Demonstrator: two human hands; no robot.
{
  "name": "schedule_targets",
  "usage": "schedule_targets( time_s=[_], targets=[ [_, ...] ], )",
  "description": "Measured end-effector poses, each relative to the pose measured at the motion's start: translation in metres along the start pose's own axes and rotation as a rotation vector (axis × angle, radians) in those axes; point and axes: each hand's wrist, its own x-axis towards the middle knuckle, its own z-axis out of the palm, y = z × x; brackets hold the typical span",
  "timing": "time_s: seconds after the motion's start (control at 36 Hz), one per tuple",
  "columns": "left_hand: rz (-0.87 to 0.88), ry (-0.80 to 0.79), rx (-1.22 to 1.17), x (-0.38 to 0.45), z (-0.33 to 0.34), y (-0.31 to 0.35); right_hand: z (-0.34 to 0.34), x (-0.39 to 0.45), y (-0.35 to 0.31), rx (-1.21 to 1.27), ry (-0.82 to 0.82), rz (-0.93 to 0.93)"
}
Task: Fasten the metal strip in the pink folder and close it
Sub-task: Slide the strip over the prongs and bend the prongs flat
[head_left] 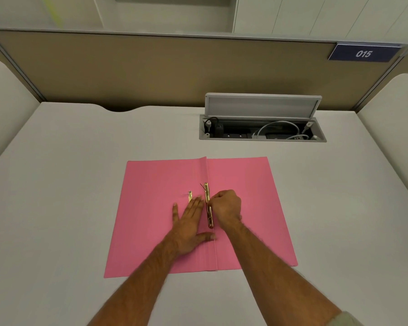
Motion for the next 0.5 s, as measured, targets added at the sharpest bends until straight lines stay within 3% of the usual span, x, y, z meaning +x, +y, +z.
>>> schedule_targets(
  time_s=[0.33, 0.5],
  targets=[
    [0.022, 0.014, 0.005, 0.002, 0.002, -0.002, -0.001, 0.007, 0.002, -0.201, 0.047, -0.073],
    [0.023, 0.013, 0.001, 0.002, 0.001, -0.002, -0.001, 0.012, -0.004, -0.177, -0.007, -0.069]
  ],
)
